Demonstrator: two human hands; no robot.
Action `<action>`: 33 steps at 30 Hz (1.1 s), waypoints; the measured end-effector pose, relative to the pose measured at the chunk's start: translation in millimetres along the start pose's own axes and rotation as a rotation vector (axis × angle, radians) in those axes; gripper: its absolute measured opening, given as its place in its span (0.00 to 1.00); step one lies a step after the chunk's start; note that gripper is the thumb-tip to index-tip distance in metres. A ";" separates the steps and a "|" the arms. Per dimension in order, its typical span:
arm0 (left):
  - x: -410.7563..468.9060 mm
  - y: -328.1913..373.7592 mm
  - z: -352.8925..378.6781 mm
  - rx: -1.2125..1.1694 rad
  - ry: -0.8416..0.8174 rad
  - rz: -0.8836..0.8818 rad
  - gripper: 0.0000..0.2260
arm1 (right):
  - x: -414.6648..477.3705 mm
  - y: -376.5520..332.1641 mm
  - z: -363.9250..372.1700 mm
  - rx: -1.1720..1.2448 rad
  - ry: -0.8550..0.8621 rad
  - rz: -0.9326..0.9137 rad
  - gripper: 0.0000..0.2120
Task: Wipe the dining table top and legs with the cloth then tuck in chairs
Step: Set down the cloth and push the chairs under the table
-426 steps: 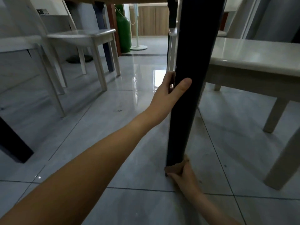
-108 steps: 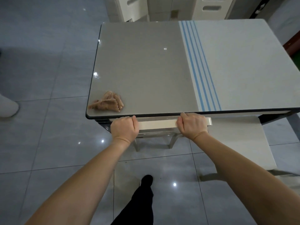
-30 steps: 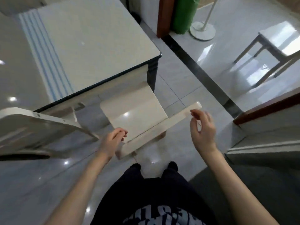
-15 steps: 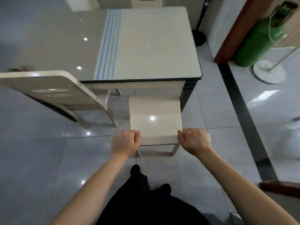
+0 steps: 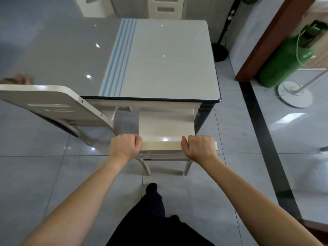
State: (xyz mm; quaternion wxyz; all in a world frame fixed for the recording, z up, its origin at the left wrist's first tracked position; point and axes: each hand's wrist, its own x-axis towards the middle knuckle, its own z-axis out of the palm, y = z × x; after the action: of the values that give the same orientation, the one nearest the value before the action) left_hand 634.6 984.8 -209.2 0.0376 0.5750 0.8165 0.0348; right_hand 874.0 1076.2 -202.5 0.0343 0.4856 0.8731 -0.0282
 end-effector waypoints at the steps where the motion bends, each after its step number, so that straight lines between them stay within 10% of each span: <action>1: 6.8 -1.9 1.0 -0.001 -0.001 -0.003 0.20 | 5.9 0.1 0.5 0.008 0.006 0.008 0.30; 33: 218.9 0.4 8.0 -0.043 0.047 0.048 0.20 | 213.2 56.8 1.0 -0.042 0.256 0.015 0.25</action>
State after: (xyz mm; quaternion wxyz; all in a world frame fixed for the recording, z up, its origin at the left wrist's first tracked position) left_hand 562.3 1191.2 -221.8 0.0298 0.5925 0.8023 0.0668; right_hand 810.1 1286.4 -223.0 -0.0672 0.4910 0.8669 0.0528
